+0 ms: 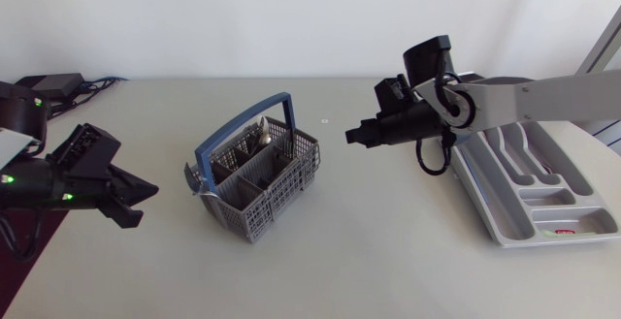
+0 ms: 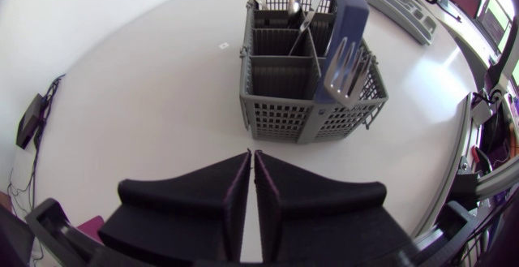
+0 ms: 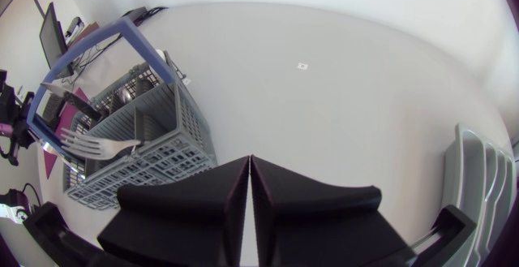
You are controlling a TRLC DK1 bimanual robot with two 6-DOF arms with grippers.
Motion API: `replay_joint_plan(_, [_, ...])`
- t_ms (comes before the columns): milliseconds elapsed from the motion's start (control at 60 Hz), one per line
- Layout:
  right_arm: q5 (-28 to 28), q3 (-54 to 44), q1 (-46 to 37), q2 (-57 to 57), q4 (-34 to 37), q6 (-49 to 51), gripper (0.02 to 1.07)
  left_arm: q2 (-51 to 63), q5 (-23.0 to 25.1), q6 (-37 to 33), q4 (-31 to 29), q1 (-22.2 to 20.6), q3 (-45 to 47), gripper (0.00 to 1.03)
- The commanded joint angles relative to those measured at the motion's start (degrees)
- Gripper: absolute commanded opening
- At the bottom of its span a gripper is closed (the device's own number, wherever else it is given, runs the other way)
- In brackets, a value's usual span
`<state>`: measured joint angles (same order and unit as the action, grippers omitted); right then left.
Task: Sort the cutlery from the basket into the organizer compartments.
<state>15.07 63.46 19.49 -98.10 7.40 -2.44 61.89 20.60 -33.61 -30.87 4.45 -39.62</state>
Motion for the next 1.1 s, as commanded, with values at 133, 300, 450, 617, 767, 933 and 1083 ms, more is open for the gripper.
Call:
replay_joint_plan(133, [2.51,7.82,2.75,-8.68,-0.72,-3.89,0.07,10.45,3.57,-1.9,5.21,0.74,0.42,0.04])
replay_joint_plan(300, [6.2,13.62,2.93,-14.75,-0.72,-5.91,0.07,16.07,5.33,-0.85,8.02,-0.32,-0.64,0.04])
replay_joint_plan(450, [9.63,17.93,3.28,-18.09,0.78,-7.14,0.07,17.57,6.38,1.0,10.92,-1.46,-0.9,0.04])
replay_joint_plan(617, [14.11,17.84,3.28,-17.47,2.45,-7.41,0.07,19.76,7.0,3.55,13.73,-2.87,-2.04,0.04])
replay_joint_plan(767, [15.34,15.64,3.54,-16.42,3.68,-6.7,0.07,23.19,7.09,5.48,15.14,-4.45,-4.59,0.04])
replay_joint_plan(933, [16.22,12.65,3.81,-13.87,4.47,-6.09,0.07,26.71,7.09,7.15,16.37,-6.03,-7.41,0.04])
replay_joint_plan(1083, [16.48,9.49,4.51,-11.58,4.47,-5.56,0.07,29.08,7.17,8.64,17.43,-6.73,-10.31,0.04])
